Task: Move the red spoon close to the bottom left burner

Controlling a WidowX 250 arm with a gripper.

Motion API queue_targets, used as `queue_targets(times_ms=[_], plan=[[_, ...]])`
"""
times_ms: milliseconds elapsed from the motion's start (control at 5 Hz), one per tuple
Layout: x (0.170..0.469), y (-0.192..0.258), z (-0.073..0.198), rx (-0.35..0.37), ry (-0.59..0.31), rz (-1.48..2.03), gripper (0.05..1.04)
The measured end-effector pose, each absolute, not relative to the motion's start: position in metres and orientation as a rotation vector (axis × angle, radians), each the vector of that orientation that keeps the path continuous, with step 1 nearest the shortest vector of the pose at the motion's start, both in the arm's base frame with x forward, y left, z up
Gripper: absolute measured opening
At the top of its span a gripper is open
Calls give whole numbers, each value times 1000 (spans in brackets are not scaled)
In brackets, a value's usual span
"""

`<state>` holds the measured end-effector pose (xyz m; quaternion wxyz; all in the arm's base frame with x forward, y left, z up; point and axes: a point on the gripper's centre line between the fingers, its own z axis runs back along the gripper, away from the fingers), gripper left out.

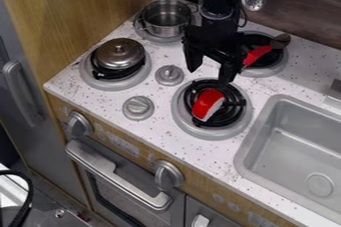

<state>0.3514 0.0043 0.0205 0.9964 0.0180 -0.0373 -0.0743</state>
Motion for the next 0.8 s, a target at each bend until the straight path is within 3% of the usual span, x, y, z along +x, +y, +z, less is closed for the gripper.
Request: queue_targets(times_ms=[200,400,800], plan=[[346,4,7,32,-33,-149,1000],[360,-3,7,32,-50,-187,999],[407,-19,5,52,-129,-299,1000]])
